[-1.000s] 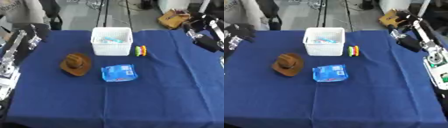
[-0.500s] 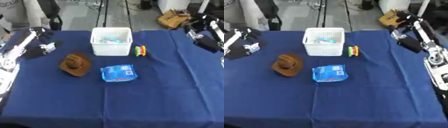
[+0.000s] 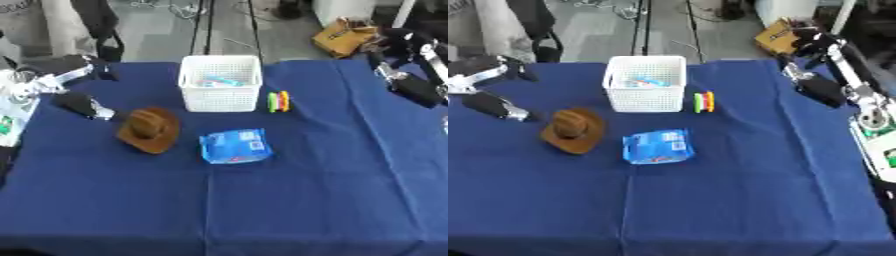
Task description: Pick up objects on the table and place them in the box.
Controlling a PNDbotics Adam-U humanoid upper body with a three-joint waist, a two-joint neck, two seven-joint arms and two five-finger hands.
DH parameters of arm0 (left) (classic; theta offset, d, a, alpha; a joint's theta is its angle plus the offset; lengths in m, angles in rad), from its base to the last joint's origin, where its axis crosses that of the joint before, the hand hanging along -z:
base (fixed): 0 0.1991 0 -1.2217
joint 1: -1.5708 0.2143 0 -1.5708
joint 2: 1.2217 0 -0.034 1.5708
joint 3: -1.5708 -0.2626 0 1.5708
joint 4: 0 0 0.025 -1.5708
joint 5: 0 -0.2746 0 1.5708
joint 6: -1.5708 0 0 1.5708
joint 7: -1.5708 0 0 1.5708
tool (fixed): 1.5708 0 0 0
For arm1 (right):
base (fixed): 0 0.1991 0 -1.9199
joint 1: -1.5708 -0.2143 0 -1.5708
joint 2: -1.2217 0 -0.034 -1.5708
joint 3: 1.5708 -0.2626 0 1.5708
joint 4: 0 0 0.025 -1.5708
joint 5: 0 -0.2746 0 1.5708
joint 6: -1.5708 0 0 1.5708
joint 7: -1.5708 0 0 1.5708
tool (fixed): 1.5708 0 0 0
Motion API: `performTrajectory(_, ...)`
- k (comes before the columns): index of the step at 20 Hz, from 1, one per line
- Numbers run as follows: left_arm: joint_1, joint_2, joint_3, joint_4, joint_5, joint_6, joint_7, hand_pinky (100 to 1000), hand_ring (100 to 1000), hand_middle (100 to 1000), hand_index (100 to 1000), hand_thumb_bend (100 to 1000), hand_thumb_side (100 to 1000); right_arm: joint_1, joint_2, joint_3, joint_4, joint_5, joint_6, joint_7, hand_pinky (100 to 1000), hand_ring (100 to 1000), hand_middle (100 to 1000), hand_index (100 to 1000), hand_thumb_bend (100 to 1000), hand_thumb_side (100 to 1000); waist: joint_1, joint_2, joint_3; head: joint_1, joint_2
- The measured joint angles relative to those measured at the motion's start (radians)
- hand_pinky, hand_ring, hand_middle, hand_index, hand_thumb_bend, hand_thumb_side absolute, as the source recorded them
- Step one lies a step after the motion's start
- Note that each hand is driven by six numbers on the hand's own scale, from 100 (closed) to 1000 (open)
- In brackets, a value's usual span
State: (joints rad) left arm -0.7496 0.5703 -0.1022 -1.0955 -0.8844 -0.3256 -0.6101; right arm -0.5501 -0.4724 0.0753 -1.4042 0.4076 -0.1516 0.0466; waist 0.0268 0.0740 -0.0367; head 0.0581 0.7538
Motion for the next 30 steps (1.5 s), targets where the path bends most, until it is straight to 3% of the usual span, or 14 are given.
performTrajectory(5,-0.047,-0.021,0.0,0.073,-0.131,-0.036,0.007,844,861,831,880,910,453,-0.004,0.0,0.005,0.0,0.0,-0.003,0.003,638,755,758,925,341,672,0.005,0.009,-0.007,0.001,0.0)
performTrajectory(13,-0.098,-0.06,-0.009,0.155,-0.33,-0.125,0.148,866,893,853,881,896,433,-0.018,0.0,0.007,0.0,0.0,-0.009,0.011,637,754,757,926,340,672,0.018,0.04,-0.027,0.009,-0.012)
performTrajectory(19,-0.104,-0.061,-0.009,0.197,-0.318,-0.164,0.133,872,891,835,863,844,428,-0.022,0.0,0.007,-0.001,0.0,-0.01,0.011,635,754,757,929,337,673,0.03,0.07,-0.04,0.009,-0.027)
performTrajectory(30,-0.105,-0.061,-0.009,0.2,-0.27,-0.144,0.038,866,877,811,830,774,387,-0.022,-0.001,0.007,-0.006,-0.001,-0.01,0.012,634,753,756,931,335,674,0.042,0.1,-0.049,0.009,-0.032)
